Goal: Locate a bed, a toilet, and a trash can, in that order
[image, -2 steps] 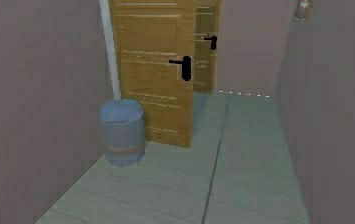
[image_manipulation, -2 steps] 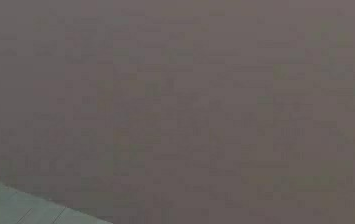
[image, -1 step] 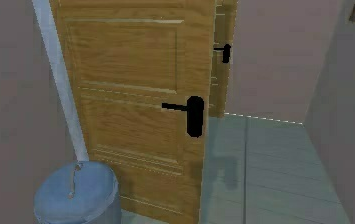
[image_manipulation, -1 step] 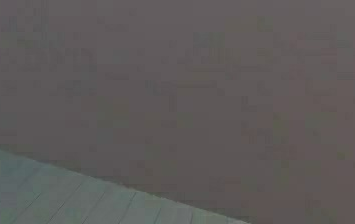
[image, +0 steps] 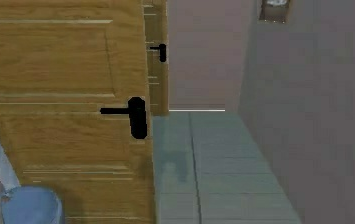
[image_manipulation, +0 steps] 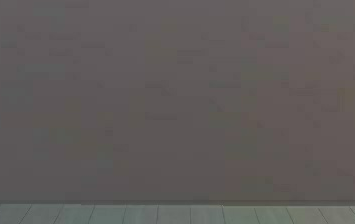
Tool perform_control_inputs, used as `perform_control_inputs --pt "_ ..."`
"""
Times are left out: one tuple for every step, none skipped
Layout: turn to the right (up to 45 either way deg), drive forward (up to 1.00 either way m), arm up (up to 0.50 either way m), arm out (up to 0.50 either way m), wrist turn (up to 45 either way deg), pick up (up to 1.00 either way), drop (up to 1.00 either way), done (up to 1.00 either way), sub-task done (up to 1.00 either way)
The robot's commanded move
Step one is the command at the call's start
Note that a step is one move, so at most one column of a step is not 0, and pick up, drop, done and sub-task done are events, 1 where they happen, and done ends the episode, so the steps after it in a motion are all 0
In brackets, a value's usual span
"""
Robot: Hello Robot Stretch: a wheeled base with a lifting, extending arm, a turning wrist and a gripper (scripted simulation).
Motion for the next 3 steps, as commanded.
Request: perform_control_inputs --pt "0.0 0.05 0.0 0.0 0.0 0.0 0.0 0.0 0.0" --pt "-45.0 0.0 0.0 0.0 0.0 0.0 0.0 0.0 0.0" --pt "0.0 0.0 0.0 0.0 0.0 0.0 0.0 1.0 0.0"
